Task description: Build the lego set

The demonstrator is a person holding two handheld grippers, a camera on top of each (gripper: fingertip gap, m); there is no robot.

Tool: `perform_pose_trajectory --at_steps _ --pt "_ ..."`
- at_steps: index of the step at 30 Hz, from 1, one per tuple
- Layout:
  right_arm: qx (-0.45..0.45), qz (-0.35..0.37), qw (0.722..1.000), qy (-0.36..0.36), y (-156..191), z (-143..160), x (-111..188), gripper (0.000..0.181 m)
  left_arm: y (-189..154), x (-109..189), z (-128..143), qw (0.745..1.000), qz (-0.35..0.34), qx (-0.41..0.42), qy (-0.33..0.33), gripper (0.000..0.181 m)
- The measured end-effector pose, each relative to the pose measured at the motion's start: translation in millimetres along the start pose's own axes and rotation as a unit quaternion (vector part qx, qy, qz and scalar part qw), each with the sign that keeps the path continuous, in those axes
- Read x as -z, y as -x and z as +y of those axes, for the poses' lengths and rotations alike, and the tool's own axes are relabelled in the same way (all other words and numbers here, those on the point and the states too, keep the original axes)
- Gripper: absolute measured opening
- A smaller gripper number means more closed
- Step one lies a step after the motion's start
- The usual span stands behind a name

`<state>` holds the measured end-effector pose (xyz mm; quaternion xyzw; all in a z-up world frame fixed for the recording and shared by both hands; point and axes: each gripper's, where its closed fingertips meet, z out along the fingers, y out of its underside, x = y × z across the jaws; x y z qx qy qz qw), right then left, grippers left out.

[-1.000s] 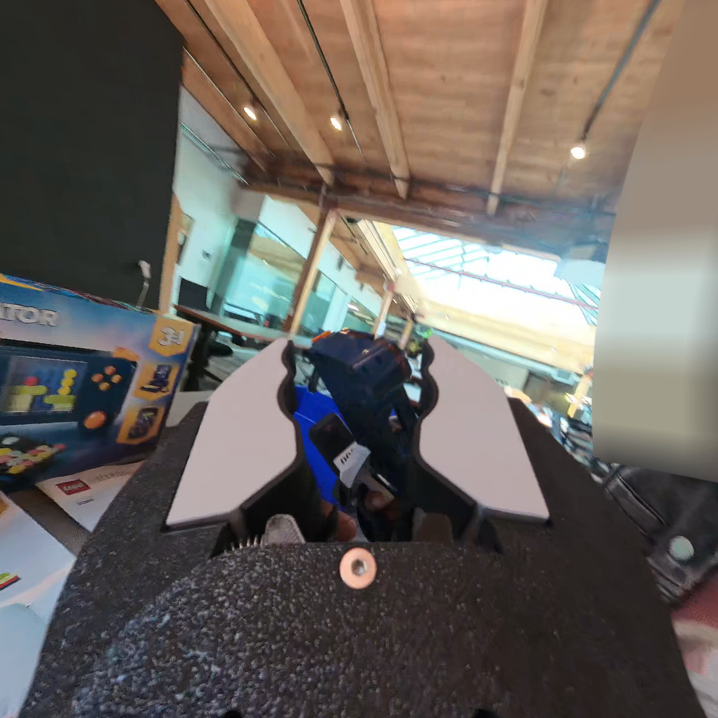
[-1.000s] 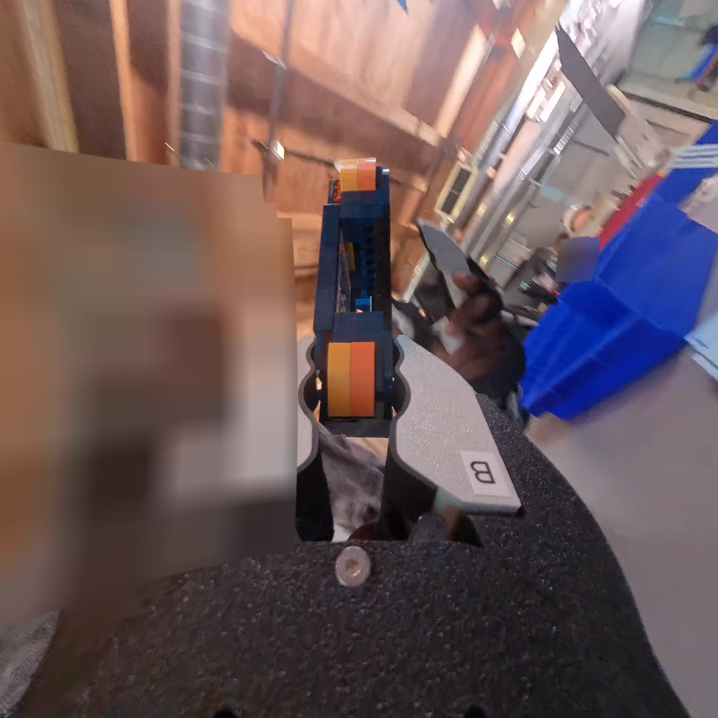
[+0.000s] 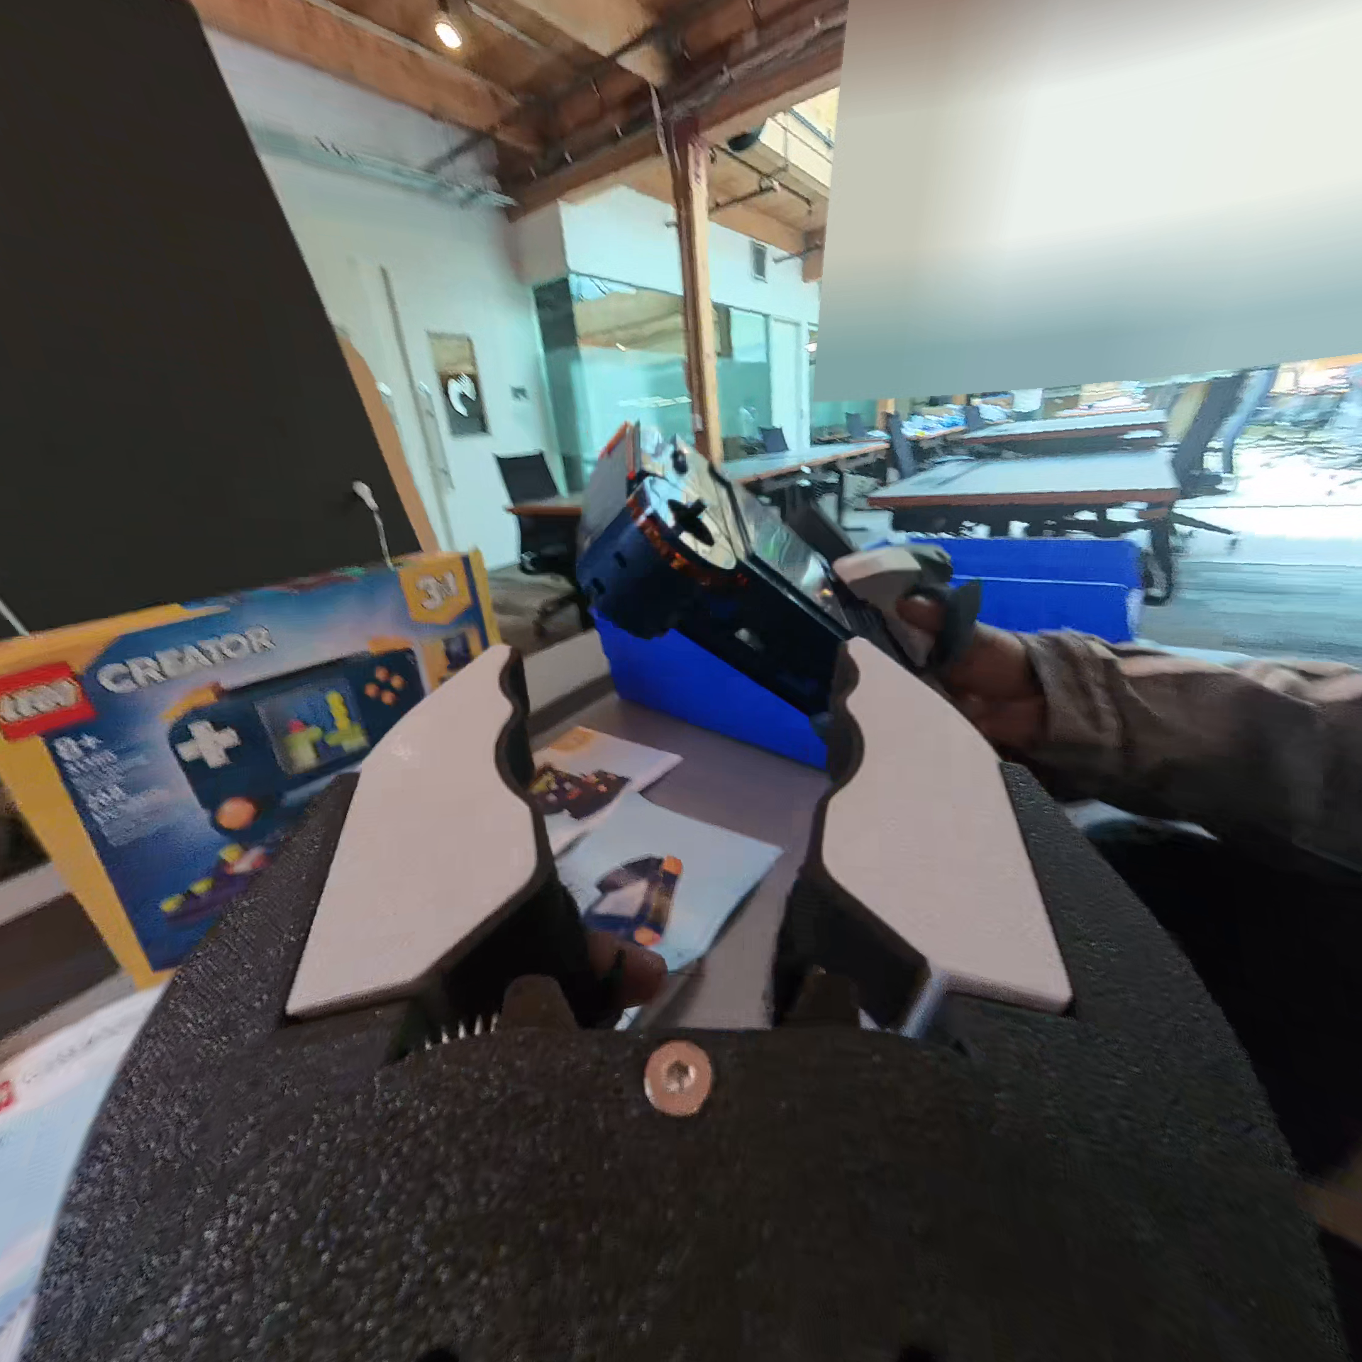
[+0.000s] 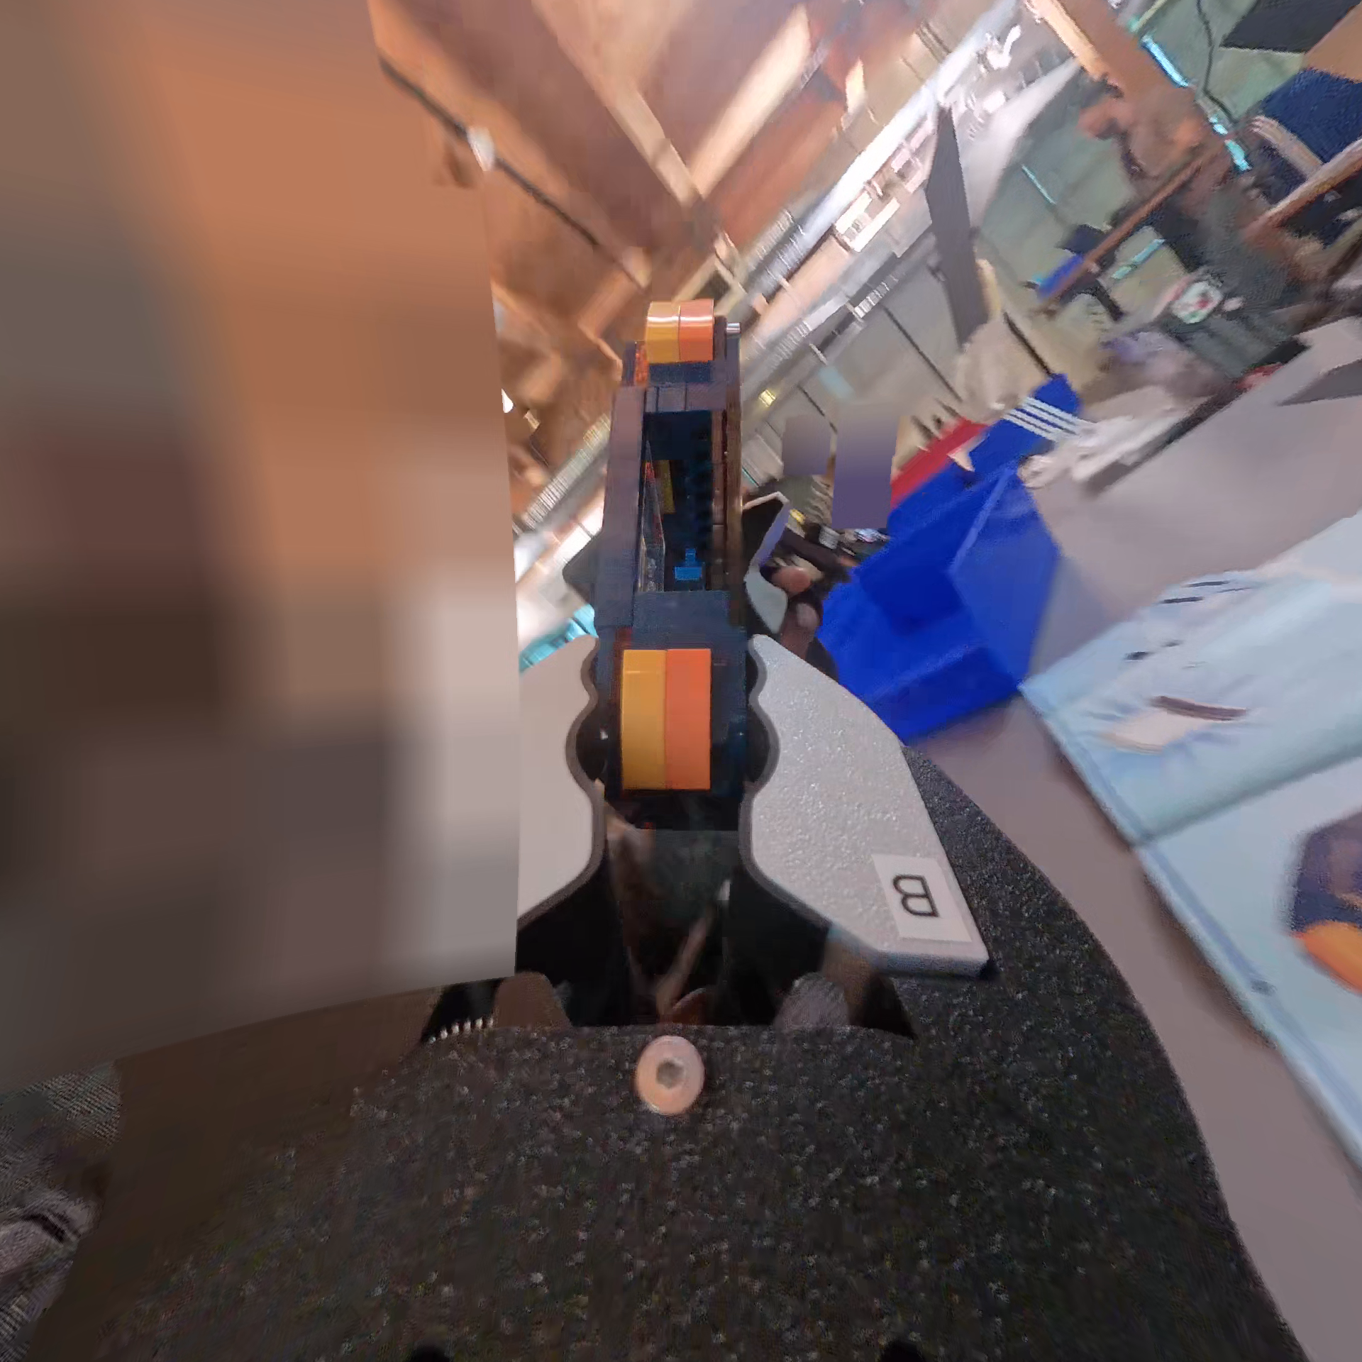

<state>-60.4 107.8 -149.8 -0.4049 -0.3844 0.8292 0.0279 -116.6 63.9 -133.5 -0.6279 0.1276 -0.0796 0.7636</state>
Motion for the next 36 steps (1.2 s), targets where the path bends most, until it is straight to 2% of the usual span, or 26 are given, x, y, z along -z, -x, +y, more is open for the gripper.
perform_pose_trajectory --at_steps 1,4,6,9,11,15,18,24,31,33,36 --pt "0.034 0.017 0.999 0.028 0 1 1 0.036 1 6 5 1.0 0.02 0.014 0.016 0.081" --pt "0.131 0.068 0.982 0.121 -7 9 5 0.034 12 16 14 0.998 0.032 0.007 0.053 0.081" --pt "0.197 0.108 0.956 0.187 -16 18 8 0.034 14 16 17 0.997 0.042 -0.006 0.068 0.085" --pt "0.273 0.142 0.912 0.272 -30 34 11 0.034 2 10 32 0.991 0.084 0.025 0.104 0.082" --pt "0.292 0.141 0.894 0.311 -37 50 12 0.034 -12 5 53 0.983 0.122 0.024 0.132 0.075" --pt "0.316 0.143 0.857 0.381 -55 80 18 0.034 -30 -2 92 0.975 0.15 -0.024 0.162 0.052" --pt "0.324 0.151 0.838 0.413 -65 93 26 0.034 -39 2 115 0.965 0.176 -0.026 0.193 0.045" --pt "0.334 0.151 0.817 0.444 -76 109 35 0.033 -51 11 140 0.951 0.216 -0.016 0.22 0.038" --pt "0.307 0.153 0.836 0.429 -81 109 36 0.033 -47 8 148 0.945 0.209 0.007 0.251 0.041" --pt "0.296 0.15 0.846 0.417 -81 107 35 0.035 -46 7 150 0.945 0.203 -0.001 0.257 0.058" --pt "0.284 0.145 0.863 0.392 -78 100 35 0.047 -42 7 145 0.952 0.191 -0.007 0.239 0.061"
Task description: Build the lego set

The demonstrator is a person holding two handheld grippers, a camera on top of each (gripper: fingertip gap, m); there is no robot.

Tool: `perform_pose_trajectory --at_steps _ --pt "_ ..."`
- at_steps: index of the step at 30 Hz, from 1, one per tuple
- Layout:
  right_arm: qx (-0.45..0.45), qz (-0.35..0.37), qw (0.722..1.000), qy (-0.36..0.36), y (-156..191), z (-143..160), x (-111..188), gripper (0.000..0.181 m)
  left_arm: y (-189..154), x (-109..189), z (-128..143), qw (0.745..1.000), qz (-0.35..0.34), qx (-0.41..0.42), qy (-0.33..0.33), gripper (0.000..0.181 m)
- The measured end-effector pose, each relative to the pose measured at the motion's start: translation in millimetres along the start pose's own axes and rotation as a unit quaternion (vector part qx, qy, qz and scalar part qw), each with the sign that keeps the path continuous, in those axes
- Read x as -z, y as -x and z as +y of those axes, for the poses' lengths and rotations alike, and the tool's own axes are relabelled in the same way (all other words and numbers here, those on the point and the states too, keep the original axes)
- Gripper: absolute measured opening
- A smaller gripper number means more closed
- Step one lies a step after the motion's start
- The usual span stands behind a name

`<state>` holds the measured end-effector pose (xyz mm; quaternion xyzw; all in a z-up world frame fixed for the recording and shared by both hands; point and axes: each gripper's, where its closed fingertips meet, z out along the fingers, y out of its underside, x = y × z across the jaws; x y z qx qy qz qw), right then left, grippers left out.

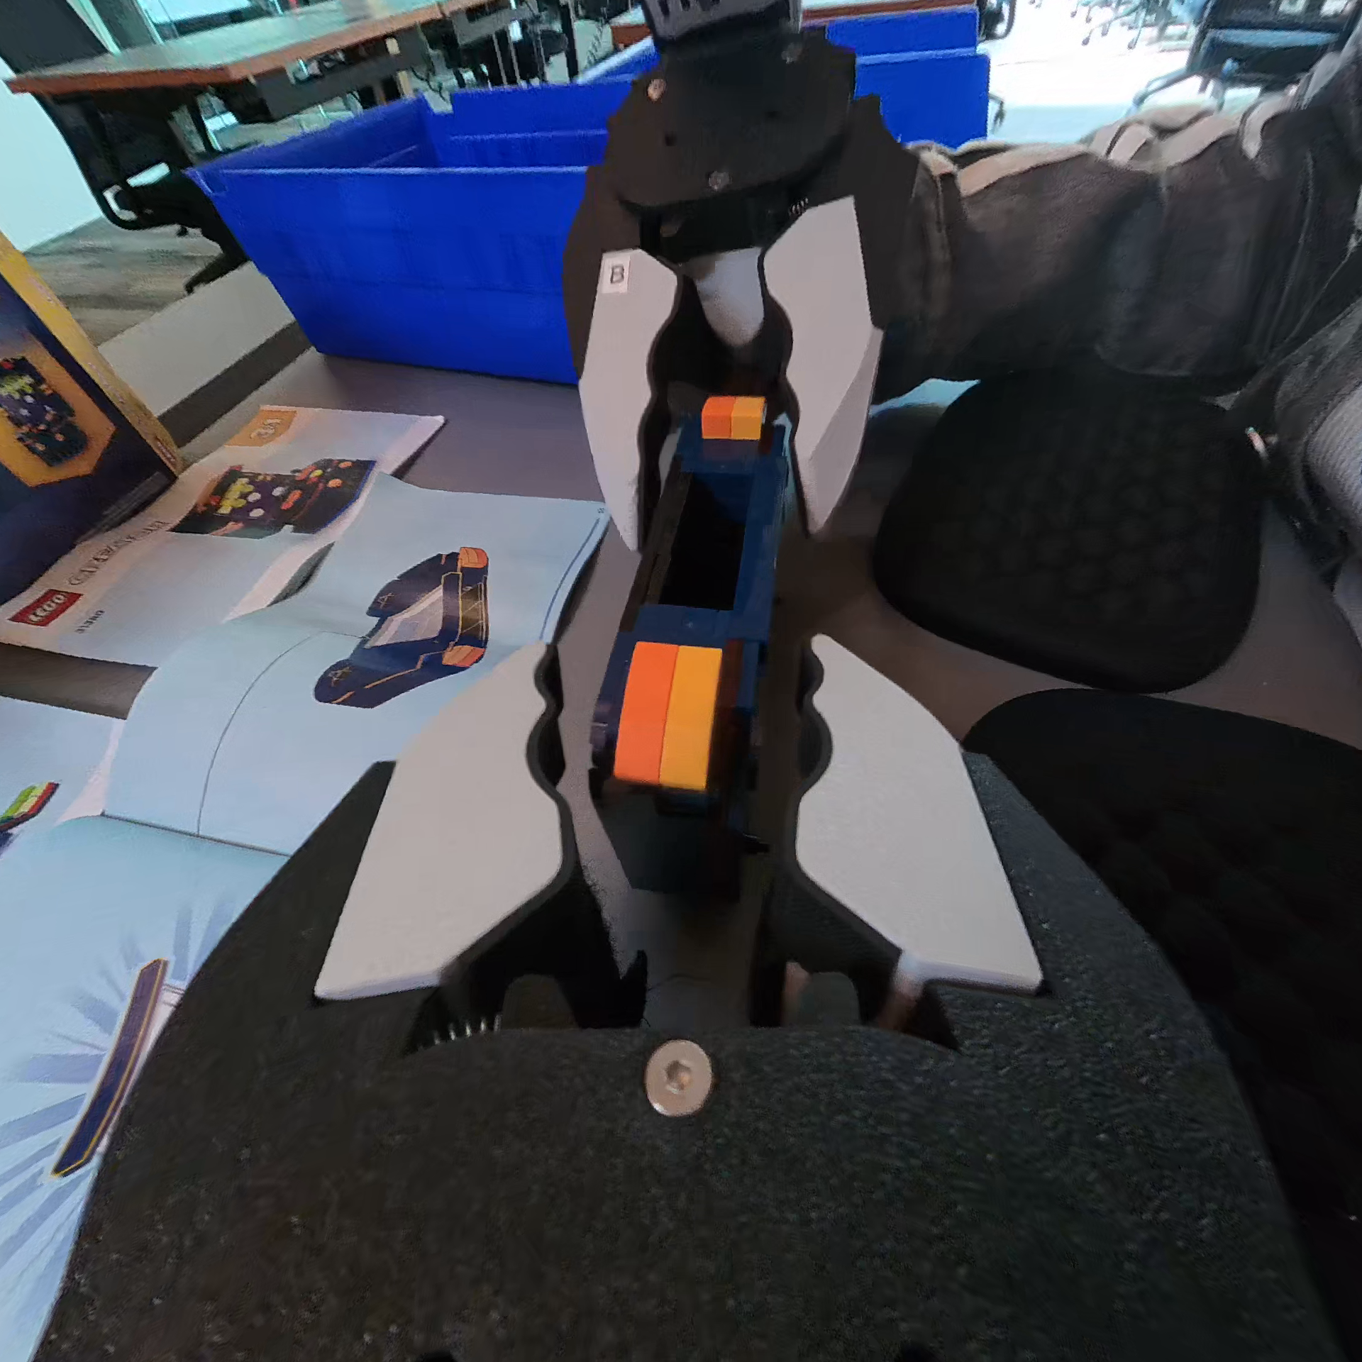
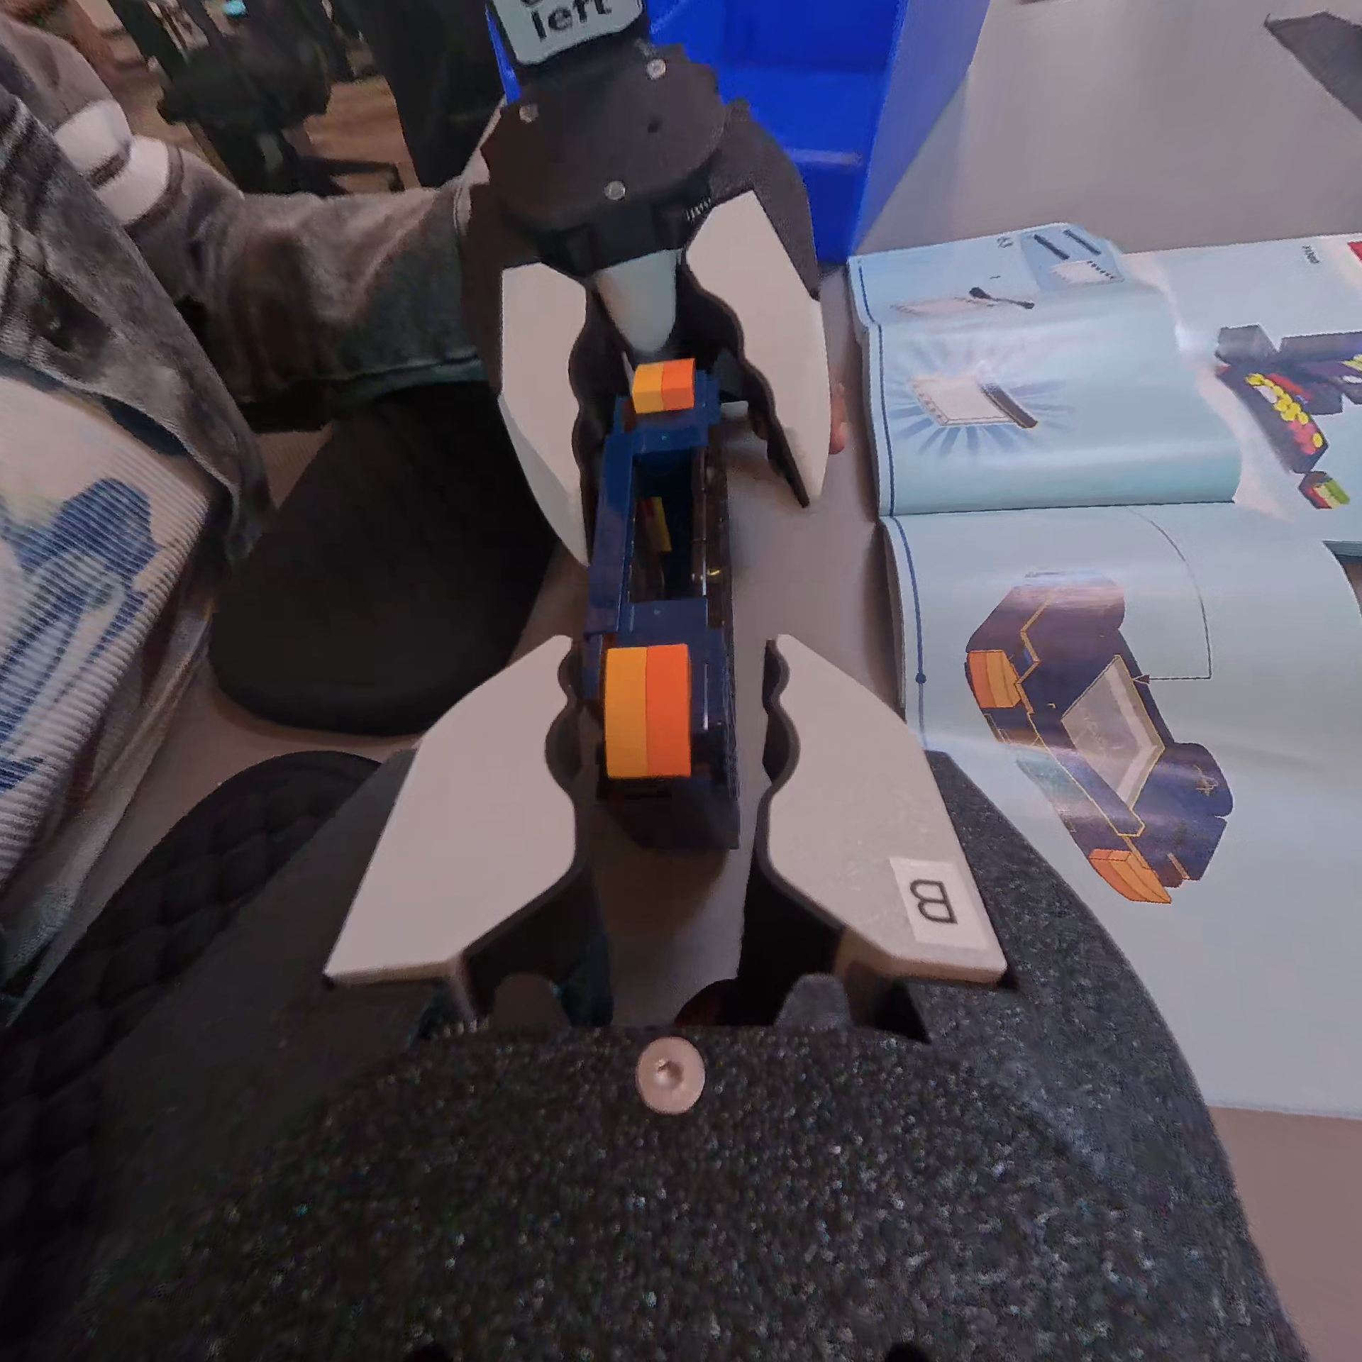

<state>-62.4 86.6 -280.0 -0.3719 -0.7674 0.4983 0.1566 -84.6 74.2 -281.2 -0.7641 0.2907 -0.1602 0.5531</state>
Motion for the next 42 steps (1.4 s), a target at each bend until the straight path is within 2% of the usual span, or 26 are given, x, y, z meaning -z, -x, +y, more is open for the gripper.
perform_pose_trajectory --at_steps 5,11,14,15,17,20,23,27,31,34,37,38,40,42 --pt "-0.01 0.011 1.0 -0.003 -5 4 9 0.07 8 17 -11 0.998 -0.016 0.005 -0.058 0.075" --pt "-0.017 0.053 0.996 -0.072 -5 -12 33 0.099 18 39 -32 0.988 -0.059 0.023 -0.138 0.129" --pt "-0.001 0.109 0.987 -0.117 -7 -20 45 0.127 21 48 -41 0.983 -0.094 0.023 -0.159 0.146" --pt "0.004 0.133 0.982 -0.136 -9 -22 50 0.136 21 51 -45 0.979 -0.105 0.021 -0.172 0.146" --pt "0.015 0.177 0.97 -0.168 -12 -24 58 0.147 20 58 -53 0.97 -0.127 0.009 -0.206 0.146" --pt "0.024 0.22 0.947 -0.232 -16 -30 72 0.147 21 64 -55 0.959 -0.155 -0.006 -0.237 0.146" --pt "0.046 0.234 0.923 -0.302 -14 -41 90 0.147 19 63 -55 0.958 -0.14 0.006 -0.25 0.144" --pt "0.077 0.249 0.898 -0.354 -9 -51 105 0.147 17 71 -63 0.948 -0.135 0.011 -0.289 0.138" --pt "0.063 0.246 0.883 -0.395 -9 -55 115 0.146 25 102 -77 0.914 -0.15 0.033 -0.376 0.126" --pt "0.055 0.246 0.883 -0.396 -11 -52 114 0.146 37 126 -79 0.888 -0.217 0.009 -0.405 0.106" --pt "0.055 0.236 0.895 -0.375 -11 -47 104 0.146 53 136 -70 0.879 -0.302 -0.013 -0.369 0.089" --pt "0.053 0.229 0.901 -0.365 -11 -45 99 0.146 56 138 -67 0.878 -0.319 -0.017 -0.356 0.078" --pt "0.051 0.21 0.913 -0.347 -7 -43 89 0.143 57 138 -64 0.882 -0.323 -0.017 -0.344 0.062" --pt "0.052 0.188 0.925 -0.326 -3 -40 78 0.138 56 131 -61 0.894 -0.3 0.001 -0.332 0.057"
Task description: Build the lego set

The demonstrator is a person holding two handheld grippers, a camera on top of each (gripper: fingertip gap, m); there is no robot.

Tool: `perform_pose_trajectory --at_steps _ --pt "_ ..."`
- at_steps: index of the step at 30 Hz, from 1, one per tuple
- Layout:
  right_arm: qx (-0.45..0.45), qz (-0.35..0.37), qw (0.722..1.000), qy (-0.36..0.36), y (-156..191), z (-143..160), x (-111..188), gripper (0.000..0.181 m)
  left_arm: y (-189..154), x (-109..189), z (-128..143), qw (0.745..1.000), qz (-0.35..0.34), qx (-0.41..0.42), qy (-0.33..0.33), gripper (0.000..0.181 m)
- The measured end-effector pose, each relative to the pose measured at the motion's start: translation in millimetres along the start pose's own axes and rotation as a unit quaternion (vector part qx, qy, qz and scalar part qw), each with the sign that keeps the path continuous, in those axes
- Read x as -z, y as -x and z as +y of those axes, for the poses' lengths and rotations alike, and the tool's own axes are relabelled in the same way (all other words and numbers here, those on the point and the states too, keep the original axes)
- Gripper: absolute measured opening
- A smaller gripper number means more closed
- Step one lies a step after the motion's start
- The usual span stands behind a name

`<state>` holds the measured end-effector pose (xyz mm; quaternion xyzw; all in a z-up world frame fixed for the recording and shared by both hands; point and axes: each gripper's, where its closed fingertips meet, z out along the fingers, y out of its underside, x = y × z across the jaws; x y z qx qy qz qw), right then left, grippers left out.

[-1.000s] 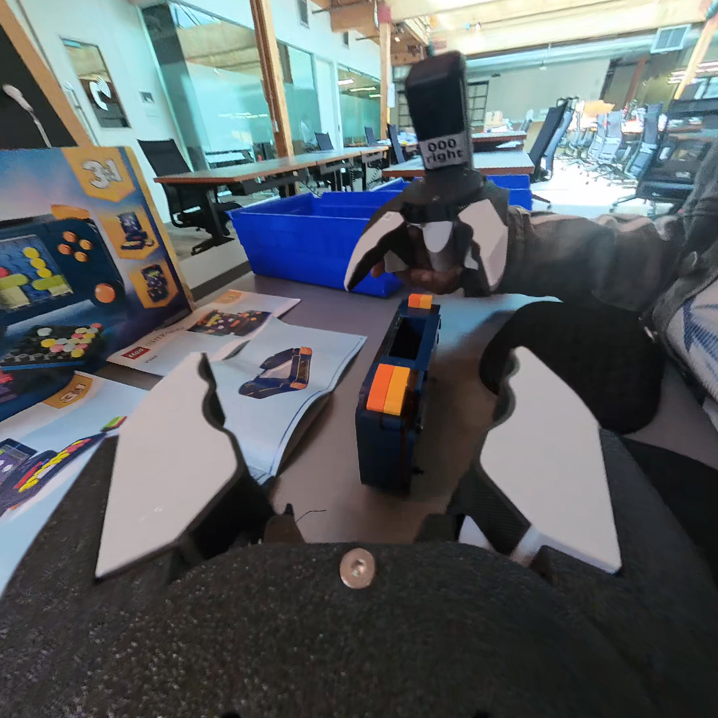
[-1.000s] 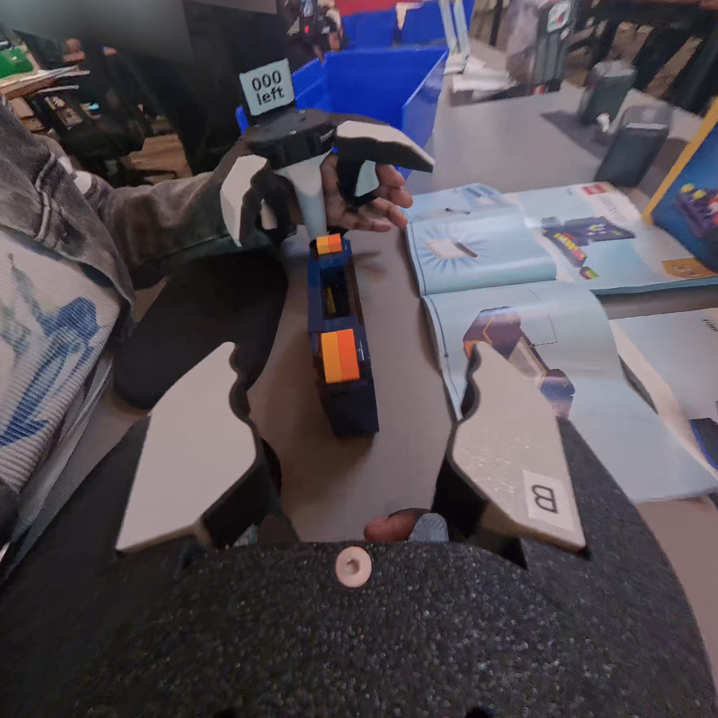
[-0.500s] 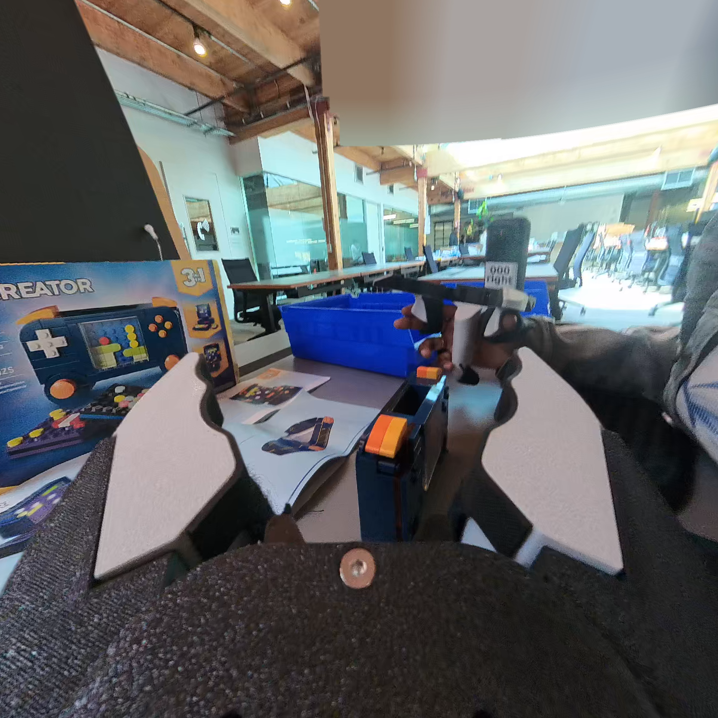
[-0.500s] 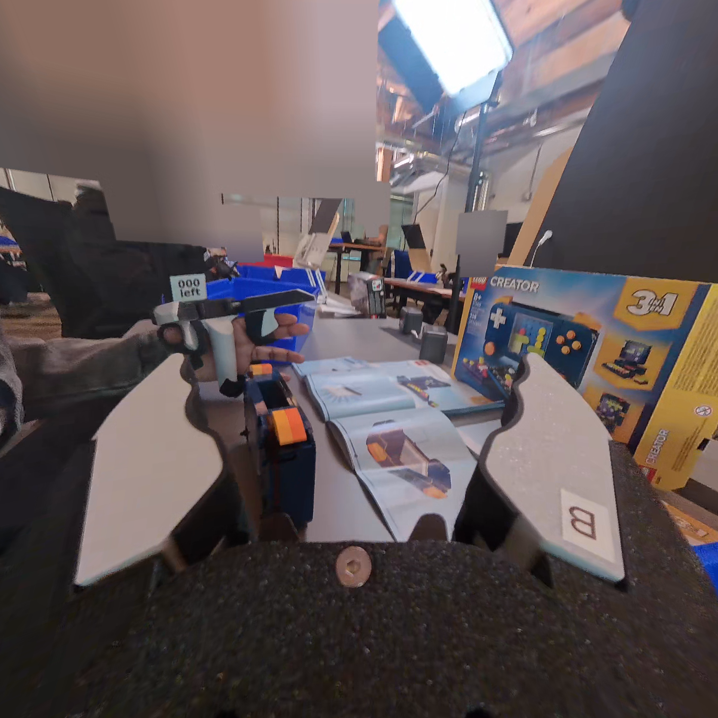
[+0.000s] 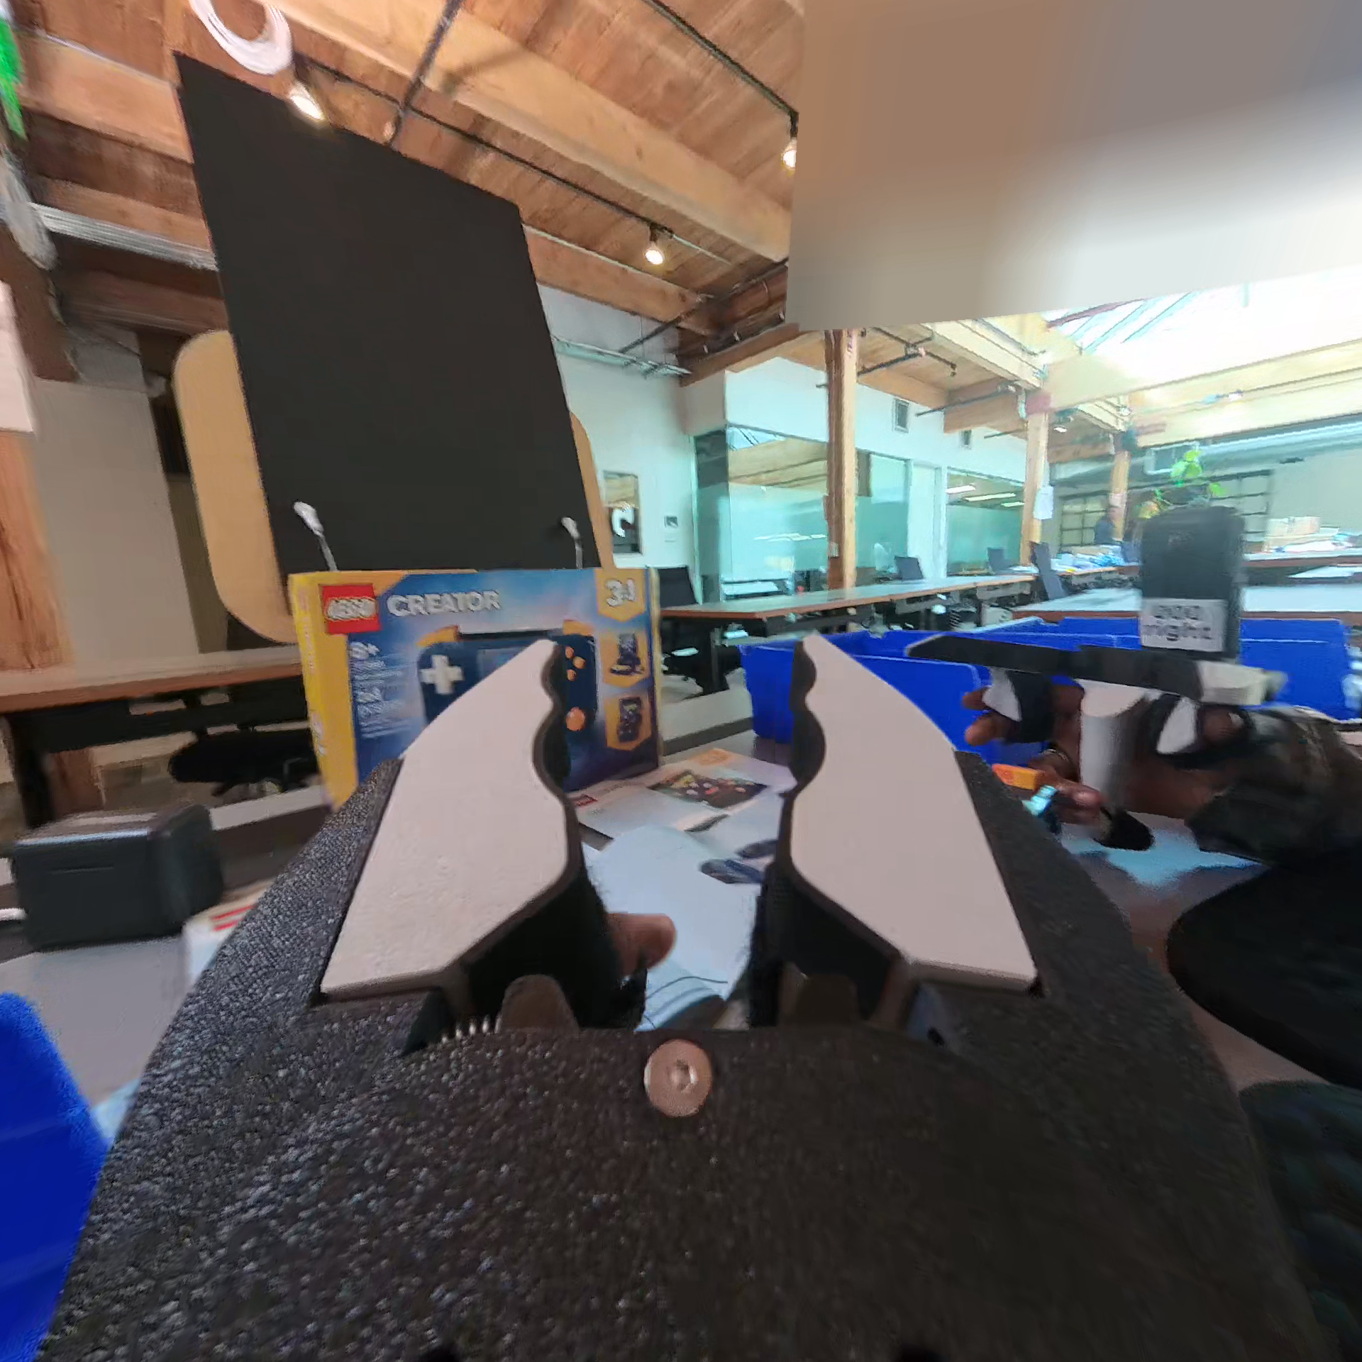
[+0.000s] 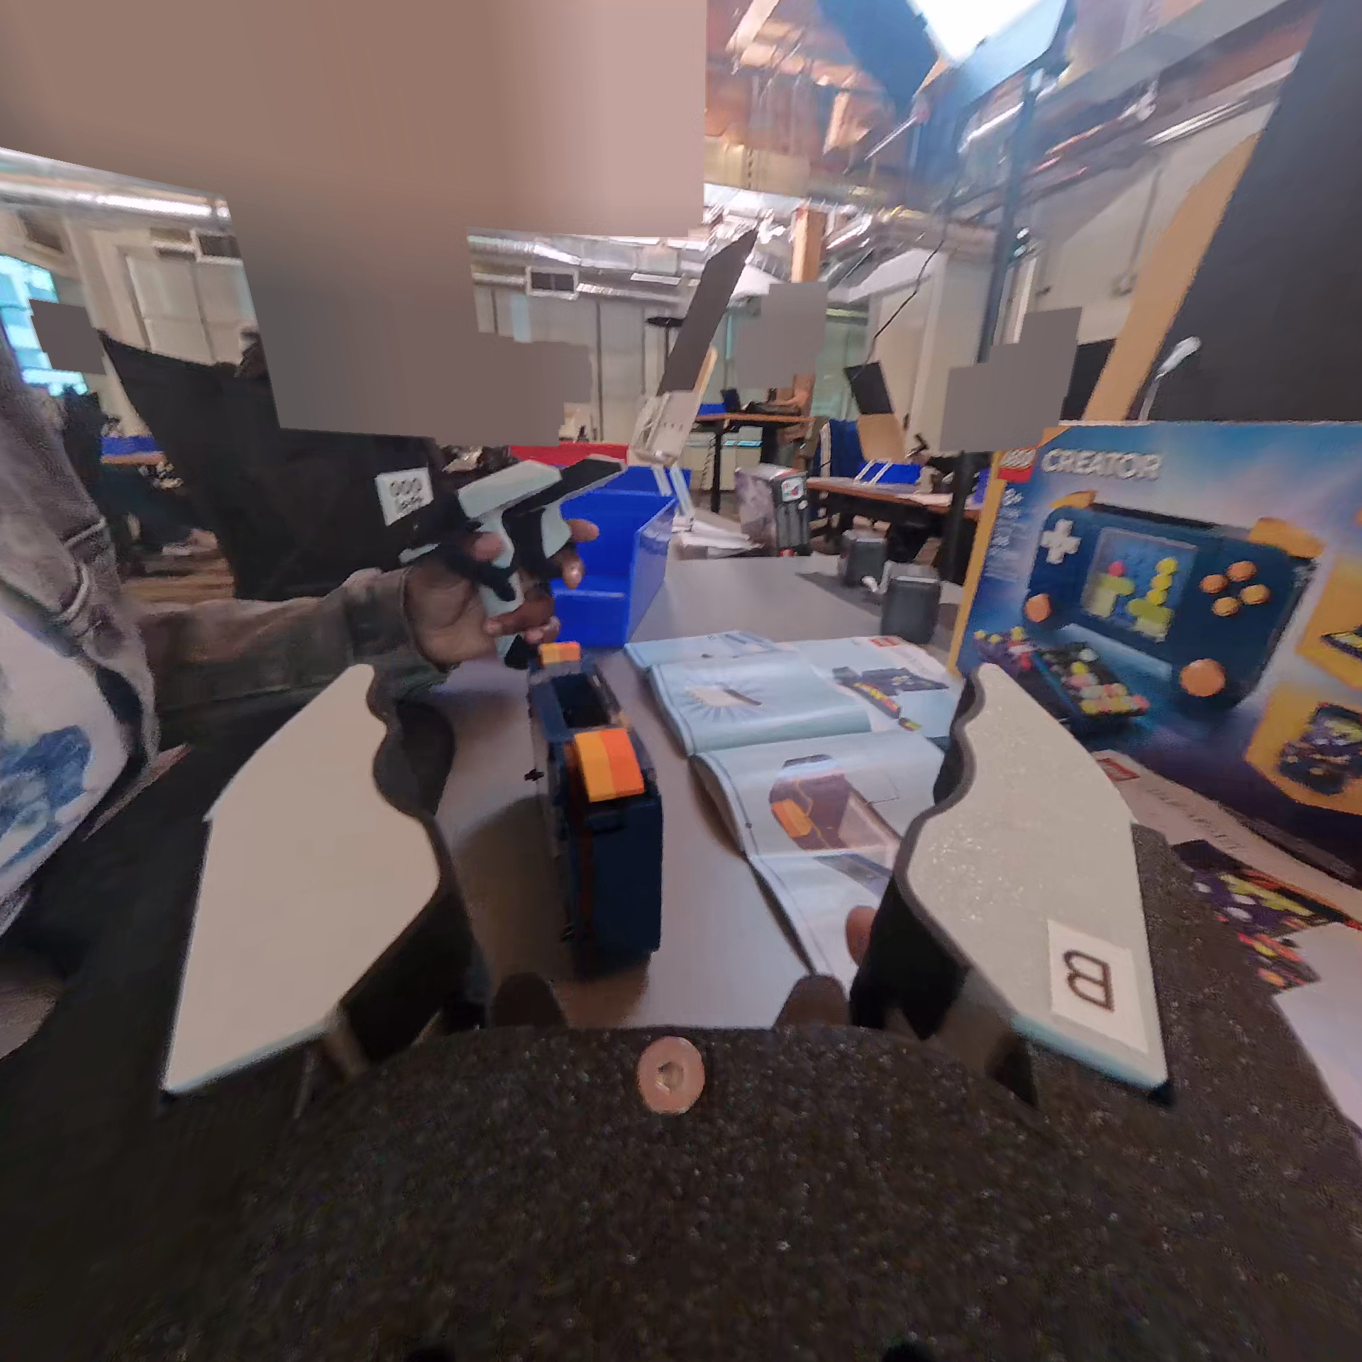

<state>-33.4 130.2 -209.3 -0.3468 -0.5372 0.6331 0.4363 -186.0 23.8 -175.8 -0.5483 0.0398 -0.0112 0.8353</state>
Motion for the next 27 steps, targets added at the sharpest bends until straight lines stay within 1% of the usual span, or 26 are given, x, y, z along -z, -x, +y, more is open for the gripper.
perform_pose_trajectory --at_steps 3,5,8,10,11,13,15,17,18,20,21,22,23,24,25,26,27 --pt "0.003 -0.024 0.998 0.051 9 16 -8 0.13 -17 -4 11 0.997 0.06 0.032 0.034 0.056" --pt "0.007 -0.046 0.994 0.098 18 28 -15 0.124 -33 -4 19 0.991 0.109 0.044 0.066 0.056" --pt "0.026 -0.076 0.981 0.175 29 48 -21 0.123 -46 -6 34 0.983 0.14 0.033 0.111 0.057" --pt "0.032 -0.092 0.975 0.2 34 51 -20 0.123 -47 -7 44 0.981 0.136 0.005 0.14 0.06" --pt "0.024 -0.097 0.975 0.197 35 48 -18 0.123 -41 -9 47 0.982 0.114 -0.008 0.15 0.059" --pt "-0.007 -0.094 0.979 0.181 31 34 -13 0.122 -21 -13 52 0.983 0.062 -0.015 0.174 0.056" --pt "-0.05 -0.078 0.982 0.162 22 16 -6 0.123 -6 -18 61 0.972 0.045 0.008 0.231 0.055" --pt "-0.085 -0.04 0.985 0.141 4 -4 3 0.117 -1 -27 74 0.948 0.071 0.028 0.31 0.055" --pt "-0.095 -0.013 0.987 0.131 -7 -13 8 0.106 -1 -35 77 0.938 0.089 0.016 0.335 0.048" --pt "-0.101 0.035 0.988 0.109 -26 -29 19 0.071 -9 -55 84 0.923 0.15 -0.04 0.353 0.043" --pt "-0.099 0.049 0.989 0.101 -32 -34 23 0.058 -17 -64 92 0.91 0.189 -0.067 0.363 0.04" --pt "-0.097 0.063 0.988 0.098 -37 -37 25 0.046 -27 -70 102 0.891 0.23 -0.086 0.381 0.037" --pt "-0.102 0.087 0.986 0.098 -44 -36 27 0.042 -37 -74 115 0.869 0.268 -0.094 0.406 0.038" --pt "-0.111 0.11 0.982 0.104 -51 -34 27 0.042 -48 -76 128 0.842 0.306 -0.097 0.434 0.04" --pt "-0.12 0.121 0.979 0.112 -54 -31 26 0.045 -55 -74 143 0.812 0.34 -0.104 0.464 0.042" --pt "-0.129 0.123 0.976 0.125 -55 -26 23 0.051 -56 -72 157 0.784 0.359 -0.119 0.493 0.047" --pt "-0.136 0.123 0.973 0.141 -54 -21 21 0.055 -56 -67 171 0.756 0.377 -0.133 0.519 0.056"
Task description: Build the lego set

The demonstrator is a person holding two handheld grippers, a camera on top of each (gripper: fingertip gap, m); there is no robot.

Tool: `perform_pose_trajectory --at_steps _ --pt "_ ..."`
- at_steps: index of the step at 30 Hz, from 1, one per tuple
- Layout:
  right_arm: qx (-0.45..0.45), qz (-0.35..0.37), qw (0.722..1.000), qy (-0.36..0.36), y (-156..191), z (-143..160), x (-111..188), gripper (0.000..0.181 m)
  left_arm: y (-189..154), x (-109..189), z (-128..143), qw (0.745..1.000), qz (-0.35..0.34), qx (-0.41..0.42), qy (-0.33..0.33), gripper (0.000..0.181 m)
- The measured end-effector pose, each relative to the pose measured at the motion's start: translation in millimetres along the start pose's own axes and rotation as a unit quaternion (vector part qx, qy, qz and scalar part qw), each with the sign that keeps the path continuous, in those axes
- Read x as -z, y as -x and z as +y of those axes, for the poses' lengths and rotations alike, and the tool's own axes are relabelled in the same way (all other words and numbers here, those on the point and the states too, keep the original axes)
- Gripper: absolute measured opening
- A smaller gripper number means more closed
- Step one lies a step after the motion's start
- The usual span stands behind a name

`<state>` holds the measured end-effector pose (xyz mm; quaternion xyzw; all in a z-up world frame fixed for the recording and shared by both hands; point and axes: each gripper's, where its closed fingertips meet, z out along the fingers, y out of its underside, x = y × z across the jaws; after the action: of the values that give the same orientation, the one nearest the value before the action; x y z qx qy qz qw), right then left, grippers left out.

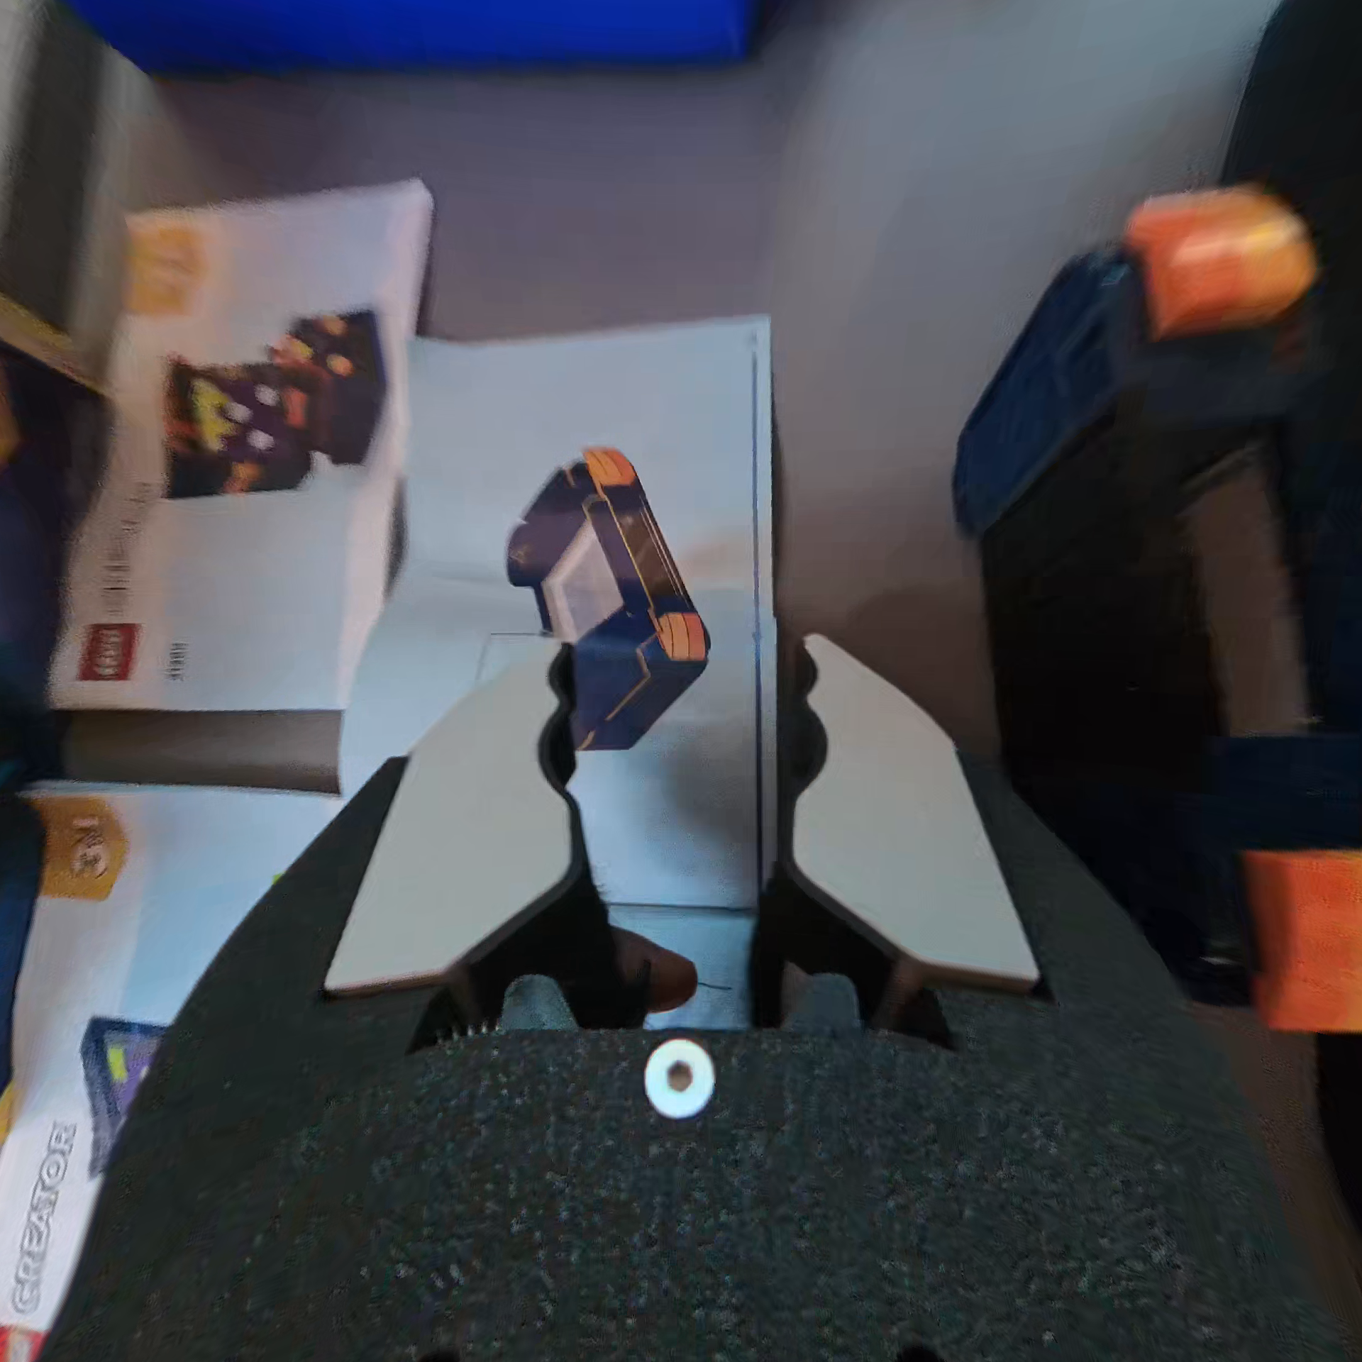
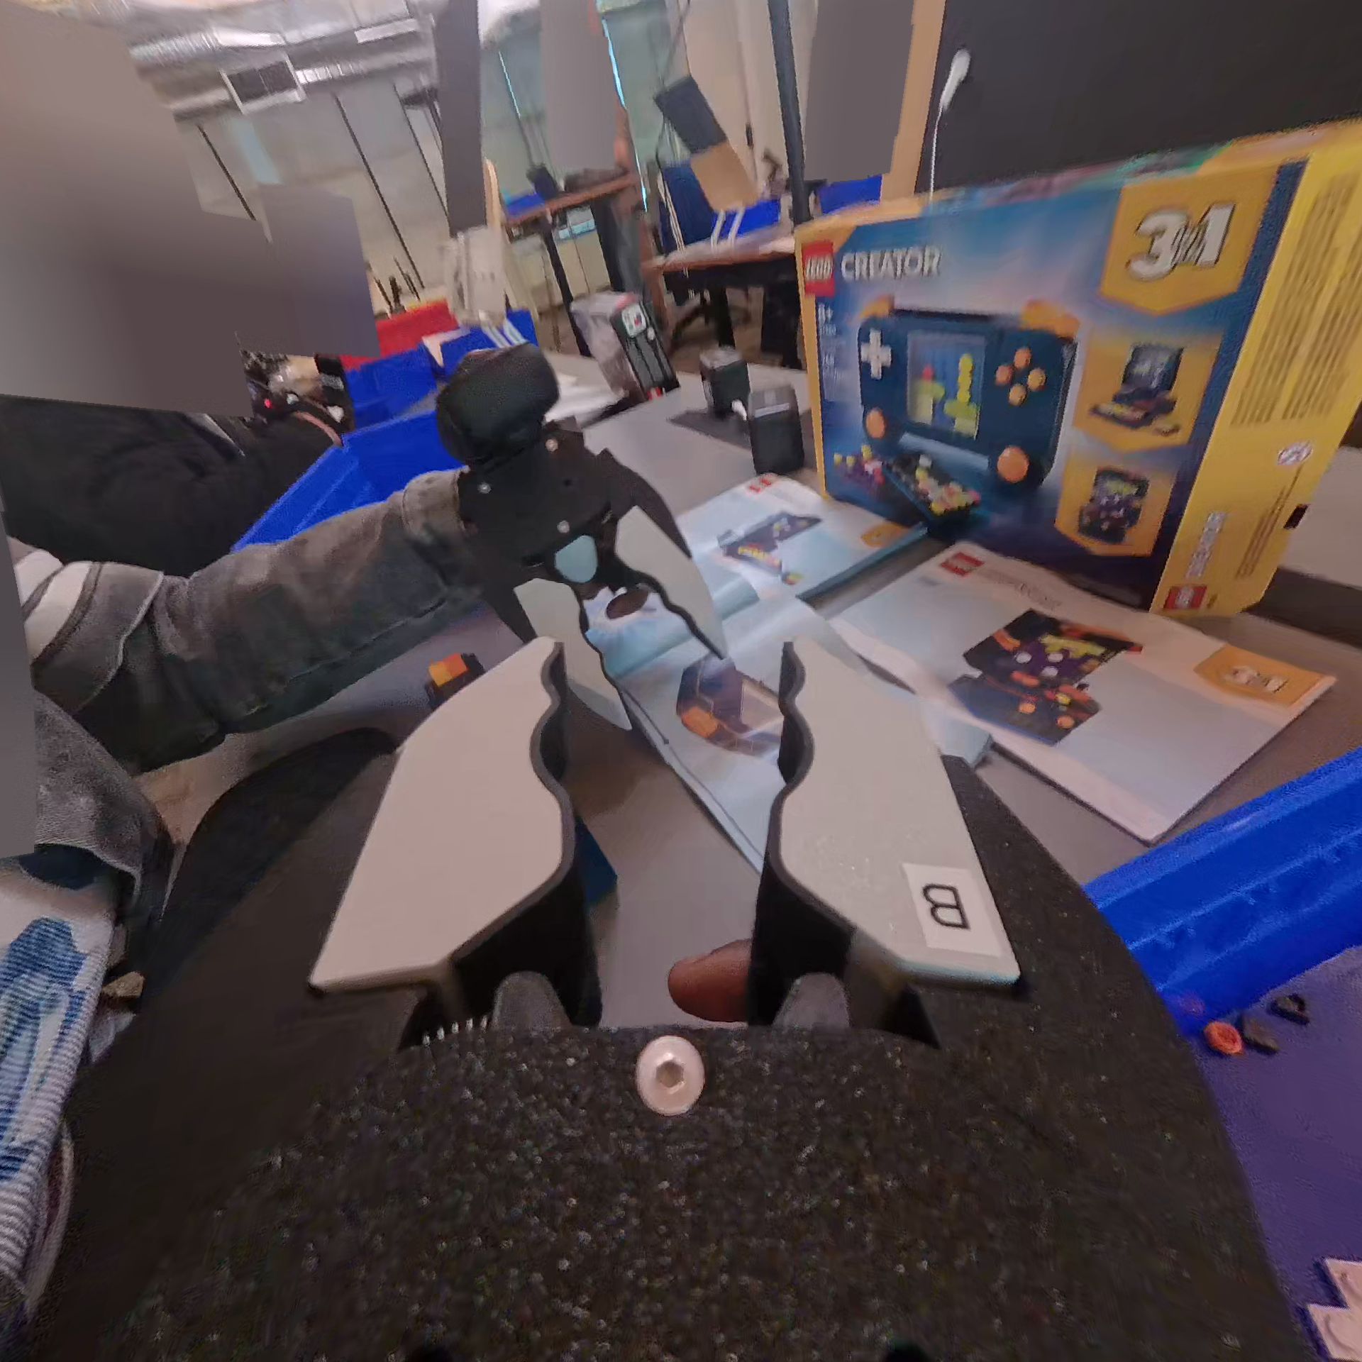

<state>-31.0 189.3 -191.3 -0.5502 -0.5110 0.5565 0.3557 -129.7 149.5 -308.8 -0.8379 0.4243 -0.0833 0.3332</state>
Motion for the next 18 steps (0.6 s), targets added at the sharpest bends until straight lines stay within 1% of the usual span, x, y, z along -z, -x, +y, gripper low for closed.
perform_pose_trajectory --at_steps 2,3,4,5,6,7,9,11,12,13,18 --pt "-0.005 -0.001 0.999 0.035 1 11 -7 0.059 -1 -13 13 0.999 0.018 -0.011 0.036 0.072" --pt "-0.004 -0.002 0.998 0.055 2 19 -10 0.061 -2 -16 15 0.999 0.021 -0.017 0.04 0.073" --pt "-0.002 0.001 0.997 0.079 1 27 -13 0.059 -2 -18 15 0.999 0.012 -0.026 0.033 0.069" --pt "0.002 0.006 0.994 0.107 0 37 -15 0.053 -2 -18 14 0.999 0.004 -0.037 0.023 0.053" --pt "0.009 0.007 0.99 0.138 -1 46 -17 0.044 -8 -18 12 0.999 0.018 -0.04 0.008 0.038" --pt "0.016 0.009 0.985 0.17 -1 56 -20 0.04 -12 -17 9 0.999 0.03 -0.029 -0.004 0.028" --pt "0.041 0.02 0.971 0.236 -3 76 -24 0.039 -16 -13 6 0.998 0.049 0.001 -0.029 0.017" --pt "0.082 0.028 0.953 0.29 -6 94 -28 0.035 -17 -9 3 0.996 0.065 0.026 -0.058 0.013" --pt "0.104 0.037 0.946 0.306 -10 100 -30 0.031 -18 -8 2 0.994 0.073 0.039 -0.07 0.011" --pt "0.122 0.045 0.941 0.314 -14 104 -34 0.027 -18 -7 0 0.992 0.08 0.051 -0.083 0.01" --pt "0.174 0.051 0.915 0.361 -21 119 -46 0.022 -21 -2 -6 0.982 0.114 0.094 -0.12 0.003"
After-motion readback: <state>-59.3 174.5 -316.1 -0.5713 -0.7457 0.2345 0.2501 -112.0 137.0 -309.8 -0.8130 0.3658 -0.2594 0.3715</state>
